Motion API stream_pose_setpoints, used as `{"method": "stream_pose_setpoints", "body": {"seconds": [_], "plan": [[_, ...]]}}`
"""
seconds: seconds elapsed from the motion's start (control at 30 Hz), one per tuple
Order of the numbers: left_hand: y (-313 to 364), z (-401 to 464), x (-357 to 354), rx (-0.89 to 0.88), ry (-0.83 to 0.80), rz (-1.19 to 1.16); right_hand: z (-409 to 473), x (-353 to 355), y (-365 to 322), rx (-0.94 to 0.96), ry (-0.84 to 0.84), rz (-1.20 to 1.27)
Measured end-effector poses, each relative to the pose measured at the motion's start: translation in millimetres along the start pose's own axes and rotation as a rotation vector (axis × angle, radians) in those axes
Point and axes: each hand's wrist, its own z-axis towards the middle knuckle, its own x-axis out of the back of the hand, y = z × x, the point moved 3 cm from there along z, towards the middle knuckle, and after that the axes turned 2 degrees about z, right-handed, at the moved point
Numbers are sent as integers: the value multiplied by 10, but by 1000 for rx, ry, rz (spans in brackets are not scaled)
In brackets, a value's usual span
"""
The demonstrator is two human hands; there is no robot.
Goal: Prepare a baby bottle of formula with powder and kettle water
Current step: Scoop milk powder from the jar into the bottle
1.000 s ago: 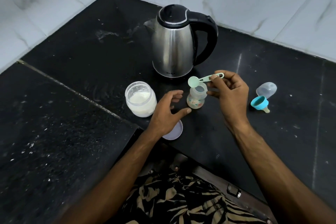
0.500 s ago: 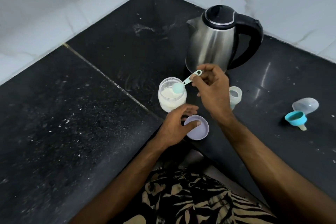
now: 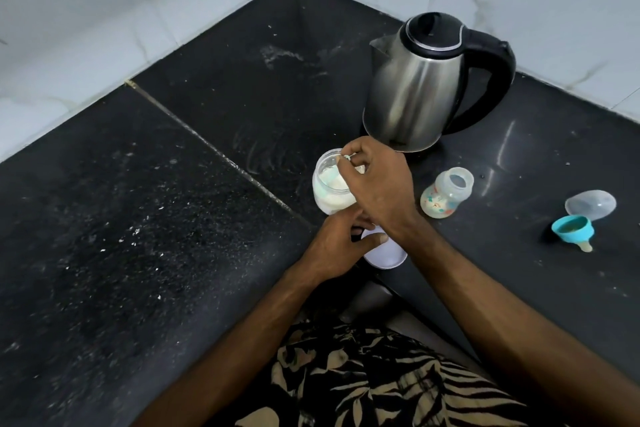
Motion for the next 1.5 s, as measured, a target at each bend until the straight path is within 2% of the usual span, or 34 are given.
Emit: {"method": "stream_pose_setpoints", "body": {"seconds": [0.27, 0.5, 0.77, 1.1, 1.5], "plan": [[68, 13, 10, -17, -36, -20, -9, -11, 18, 15, -129, -177], [86, 26, -23, -15, -63, -32, -3, 43, 17, 70, -126, -167], [61, 79, -99, 31, -110, -46, 8, 296, 76, 49, 40, 74], [163, 189, -265, -19, -121, -34, -35, 636, 299, -42, 93, 279], [393, 415, -457, -92, 53, -41, -270, 1074, 601, -112, 172, 392]]}}
